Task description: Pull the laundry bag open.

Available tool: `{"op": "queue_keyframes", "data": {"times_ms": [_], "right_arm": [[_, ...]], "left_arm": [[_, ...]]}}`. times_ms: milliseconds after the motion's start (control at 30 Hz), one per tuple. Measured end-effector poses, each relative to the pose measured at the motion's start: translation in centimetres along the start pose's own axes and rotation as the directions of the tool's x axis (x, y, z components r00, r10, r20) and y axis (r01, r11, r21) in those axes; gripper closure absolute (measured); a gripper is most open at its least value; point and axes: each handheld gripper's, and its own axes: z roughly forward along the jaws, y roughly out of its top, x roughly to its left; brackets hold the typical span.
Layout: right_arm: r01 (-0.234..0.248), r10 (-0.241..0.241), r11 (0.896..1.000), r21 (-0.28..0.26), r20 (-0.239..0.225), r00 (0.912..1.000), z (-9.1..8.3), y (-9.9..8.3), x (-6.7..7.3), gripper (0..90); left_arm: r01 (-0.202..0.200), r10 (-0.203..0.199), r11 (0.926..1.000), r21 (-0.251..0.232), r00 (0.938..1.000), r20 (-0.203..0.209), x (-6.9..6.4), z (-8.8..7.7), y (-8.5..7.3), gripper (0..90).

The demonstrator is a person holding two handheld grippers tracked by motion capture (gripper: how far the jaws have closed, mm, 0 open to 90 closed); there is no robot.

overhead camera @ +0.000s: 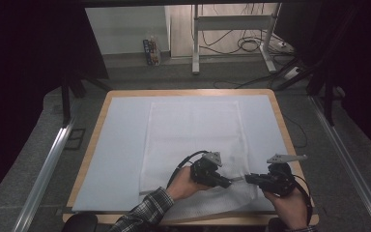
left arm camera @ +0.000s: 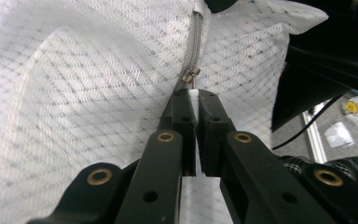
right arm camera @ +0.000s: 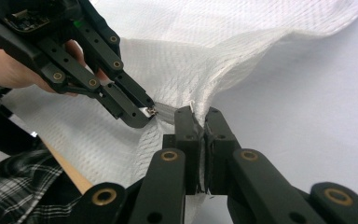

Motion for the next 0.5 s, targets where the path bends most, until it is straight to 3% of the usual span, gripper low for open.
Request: {"op": "queue_keyframes", "data": {"times_ms": [133,200,500], "right_arm": [[0.011,-0.011,1.0,0.013,0.002,0.9999,0.2,0.0,0.3,85.6],[0.011,-0.011,1.0,0.012,0.017,0.9998,0.1,-0.1,0.3,85.5],[-0.027,0.026,1.0,0.008,0.021,0.9994,-0.4,-0.9,-0.5,85.5]], "left_arm": [[-0.008,0.008,0.9999,0.011,1.0,0.0,-0.1,-0.2,-0.1,87.6],[-0.017,0.018,0.9994,0.03,0.9996,-0.023,-0.1,-0.4,-0.3,87.6],[0.008,-0.006,0.999,0.043,0.9994,-0.033,0.2,-1.5,-1.8,87.5]]}}
